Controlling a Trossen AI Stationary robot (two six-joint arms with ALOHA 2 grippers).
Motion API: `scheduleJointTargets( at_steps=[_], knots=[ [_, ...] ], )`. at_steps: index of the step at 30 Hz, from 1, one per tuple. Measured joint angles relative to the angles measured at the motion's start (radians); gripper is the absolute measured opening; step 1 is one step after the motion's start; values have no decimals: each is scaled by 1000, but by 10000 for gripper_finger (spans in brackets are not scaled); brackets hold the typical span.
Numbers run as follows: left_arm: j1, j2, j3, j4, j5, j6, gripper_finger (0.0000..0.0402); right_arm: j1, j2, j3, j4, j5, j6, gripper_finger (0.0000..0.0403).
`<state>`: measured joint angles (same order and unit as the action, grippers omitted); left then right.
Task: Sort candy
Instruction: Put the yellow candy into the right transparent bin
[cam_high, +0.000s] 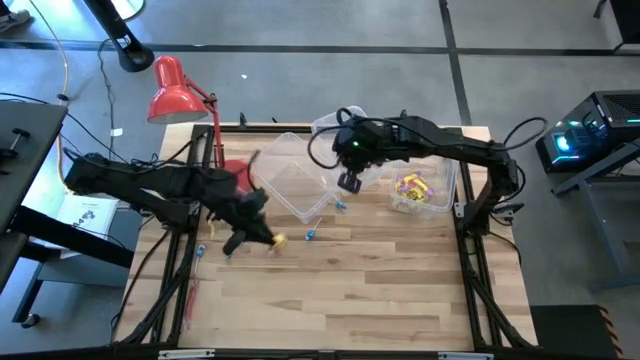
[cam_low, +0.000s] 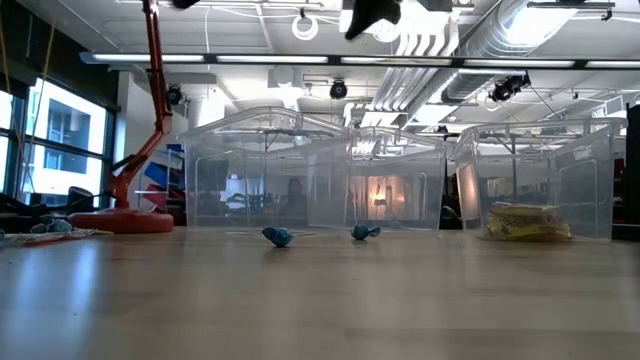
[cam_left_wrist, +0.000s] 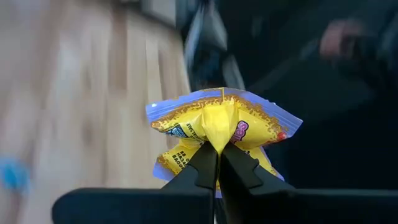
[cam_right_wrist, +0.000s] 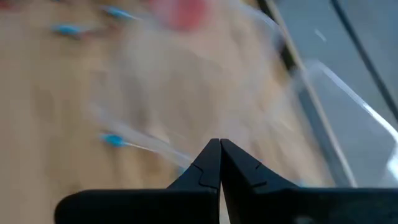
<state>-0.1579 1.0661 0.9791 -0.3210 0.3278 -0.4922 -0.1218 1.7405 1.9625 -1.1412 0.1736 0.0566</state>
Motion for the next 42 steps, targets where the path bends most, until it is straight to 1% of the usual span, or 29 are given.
scheduleJointTargets(
  at_steps=[3,5,8,11,14,16,19,23,27,30,32,36,38,42],
  knots=[
    [0,9,1,151,-156,45,0,48,-42,0,65,-90,-39,0],
    [12,22,1,230,-221,81,0,85,-75,0,95,-128,-37,0],
    [41,48,1,328,-233,106,0,141,-132,0,134,-146,10,0],
    [69,80,1,428,-228,110,0,184,-179,1,194,-138,120,0],
    [102,116,1,508,-228,110,0,215,-190,2,249,-56,192,3],
    [126,143,1,552,-229,109,0,234,-187,2,261,-5,203,15],
    [160,166,14,560,-228,114,0,256,-173,2,262,15,210,54],
    [193,175,57,556,-232,169,0,282,-156,0,264,33,223,130],
    [205,172,95,547,-248,211,0,305,-159,0,277,138,196,206],
    [202,170,125,517,-293,259,0,317,-157,0,308,234,139,244],
    [195,170,129,503,-342,289,0,321,-157,0,347,254,98,253],
    [188,172,129,505,-421,320,0,320,-155,0,391,256,67,256],
    [188,171,129,513,-442,321,0,314,-146,0,399,255,48,256],
    [189,171,129,519,-449,322,0,300,-113,0,414,259,24,256]
  ],
)
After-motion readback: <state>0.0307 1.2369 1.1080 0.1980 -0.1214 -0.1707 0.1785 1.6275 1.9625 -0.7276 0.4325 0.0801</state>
